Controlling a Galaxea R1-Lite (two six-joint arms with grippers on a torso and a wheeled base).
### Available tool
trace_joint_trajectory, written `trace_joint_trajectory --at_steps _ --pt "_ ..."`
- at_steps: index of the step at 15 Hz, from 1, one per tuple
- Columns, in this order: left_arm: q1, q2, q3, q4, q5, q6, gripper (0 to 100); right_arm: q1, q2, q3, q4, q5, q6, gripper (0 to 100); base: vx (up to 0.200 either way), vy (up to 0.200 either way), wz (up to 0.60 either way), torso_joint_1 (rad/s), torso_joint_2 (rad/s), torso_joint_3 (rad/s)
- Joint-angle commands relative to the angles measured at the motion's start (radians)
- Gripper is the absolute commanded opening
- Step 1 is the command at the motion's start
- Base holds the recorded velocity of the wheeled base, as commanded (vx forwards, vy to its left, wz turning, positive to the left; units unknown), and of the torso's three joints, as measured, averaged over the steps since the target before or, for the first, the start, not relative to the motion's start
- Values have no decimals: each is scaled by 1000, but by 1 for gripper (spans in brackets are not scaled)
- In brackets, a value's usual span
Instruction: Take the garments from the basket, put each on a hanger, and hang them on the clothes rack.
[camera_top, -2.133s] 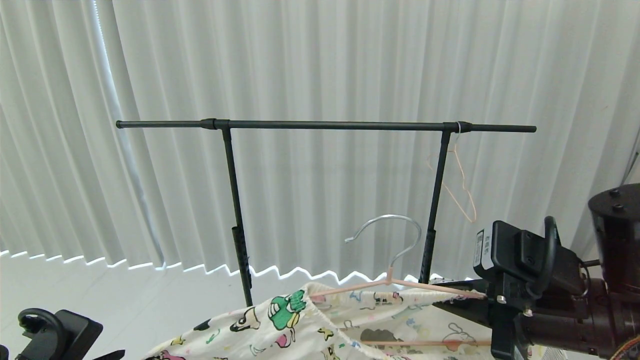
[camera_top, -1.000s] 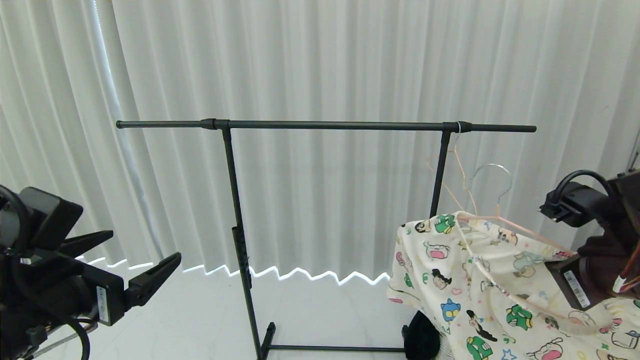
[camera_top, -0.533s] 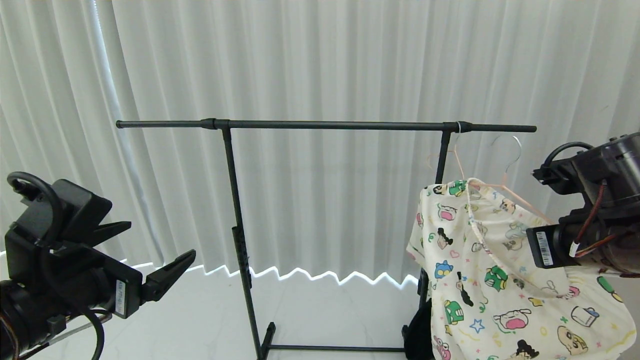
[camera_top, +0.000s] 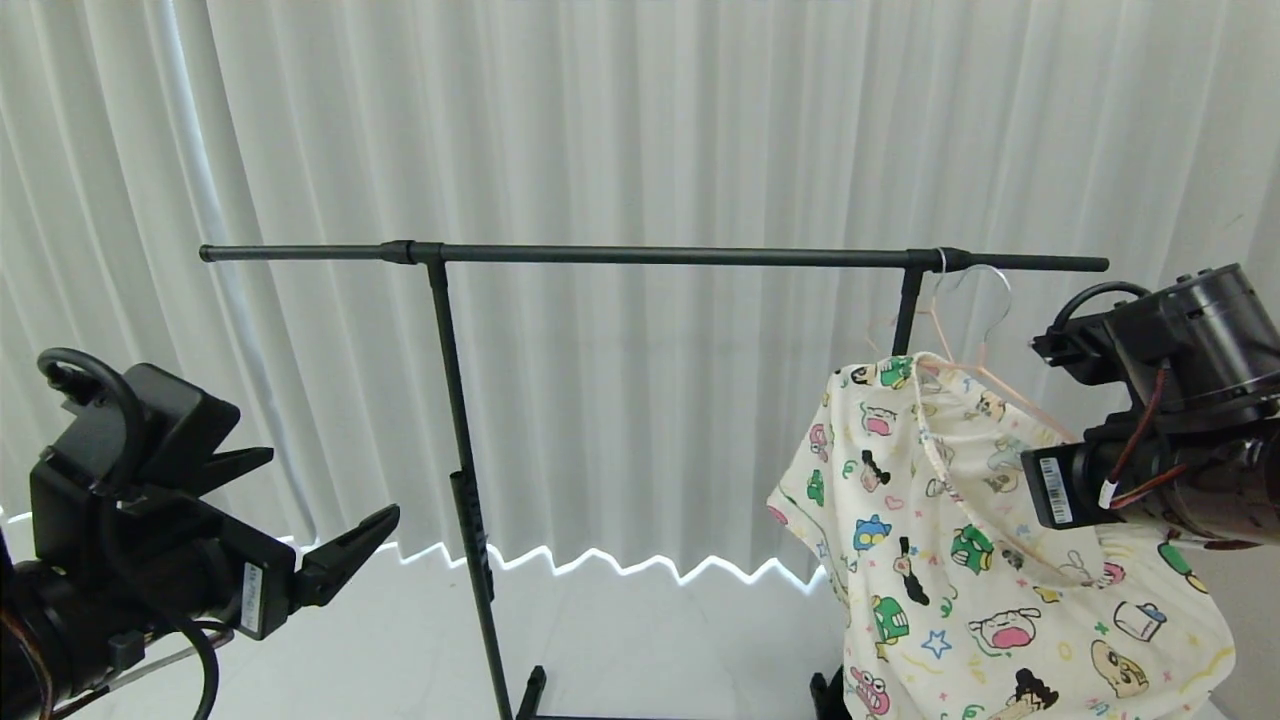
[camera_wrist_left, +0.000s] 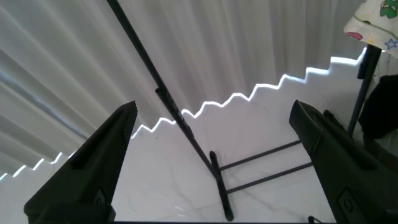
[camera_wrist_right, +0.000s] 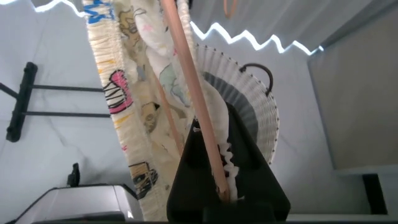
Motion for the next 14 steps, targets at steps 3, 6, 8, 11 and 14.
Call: trace_joint_trajectory --at_steps 3,6,8,11,14 --pt "-2 -2 3 -1 0 0 100 46 6 -2 -34 1 -1 0 200 0 0 -1 -1 1" --pt "-2 -6 6 -1 0 1 100 62 12 -11 -37 1 -1 0 200 0 0 7 2 6" --pt "-2 -6 9 -1 0 1 100 74 19 -34 -37 7 -1 0 200 0 0 0 2 2" --pt "-3 -12 23 -1 0 1 100 97 43 -75 -37 11 -1 0 200 0 0 5 5 1" --pt "-3 -31 41 -1 0 1 100 108 75 -118 -37 11 -1 0 200 0 0 2 1 1"
